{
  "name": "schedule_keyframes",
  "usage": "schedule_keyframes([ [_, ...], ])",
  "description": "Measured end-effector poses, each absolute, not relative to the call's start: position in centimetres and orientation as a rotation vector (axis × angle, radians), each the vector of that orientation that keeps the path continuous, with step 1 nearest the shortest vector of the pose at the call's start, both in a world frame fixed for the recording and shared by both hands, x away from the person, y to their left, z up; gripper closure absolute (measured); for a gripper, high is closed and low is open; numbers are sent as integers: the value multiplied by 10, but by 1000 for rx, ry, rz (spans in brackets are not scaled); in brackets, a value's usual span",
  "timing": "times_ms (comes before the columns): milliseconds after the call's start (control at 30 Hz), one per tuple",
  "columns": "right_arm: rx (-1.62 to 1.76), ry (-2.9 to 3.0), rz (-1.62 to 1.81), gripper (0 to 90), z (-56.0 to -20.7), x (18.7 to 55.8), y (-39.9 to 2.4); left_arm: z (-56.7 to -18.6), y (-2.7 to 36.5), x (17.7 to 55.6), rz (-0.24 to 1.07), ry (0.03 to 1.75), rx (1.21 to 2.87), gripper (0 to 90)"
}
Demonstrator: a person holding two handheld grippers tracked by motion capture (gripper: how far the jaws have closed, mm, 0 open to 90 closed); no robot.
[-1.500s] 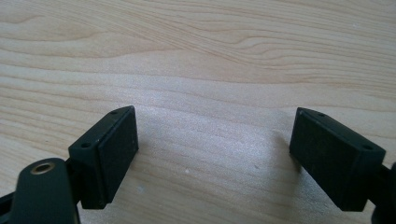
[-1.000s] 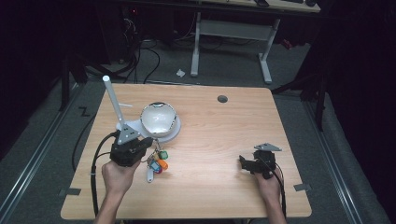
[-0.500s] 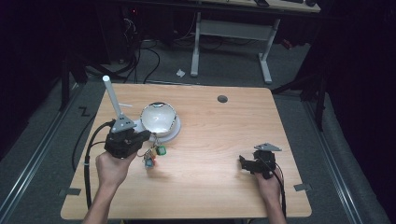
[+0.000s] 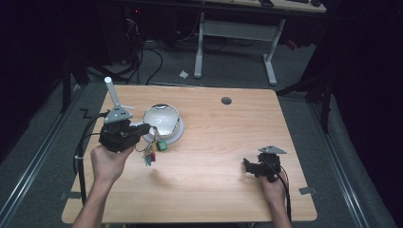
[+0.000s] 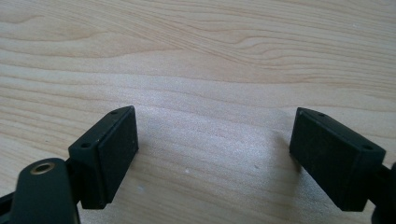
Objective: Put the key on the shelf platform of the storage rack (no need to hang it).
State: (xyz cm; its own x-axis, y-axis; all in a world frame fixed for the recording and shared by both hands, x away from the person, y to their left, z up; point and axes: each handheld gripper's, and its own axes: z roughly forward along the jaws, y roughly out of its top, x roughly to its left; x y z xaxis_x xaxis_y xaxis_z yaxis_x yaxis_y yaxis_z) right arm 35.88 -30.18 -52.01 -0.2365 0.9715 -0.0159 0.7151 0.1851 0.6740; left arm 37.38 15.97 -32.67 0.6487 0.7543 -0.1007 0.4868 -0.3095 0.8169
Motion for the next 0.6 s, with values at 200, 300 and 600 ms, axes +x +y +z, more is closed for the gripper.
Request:
schedule_keyframes([
  [200, 1579, 2023, 769, 155, -520, 359, -302, -317, 160, 384, 364, 967, 1965, 875],
  [300, 1579, 2023, 770, 155, -520, 359, -302, -313, 161, 389, 357, 968, 1951, 875],
  [600, 1579, 2023, 769, 155, -520, 359, -302, -300, 158, 407, 374, 971, 1958, 874],
])
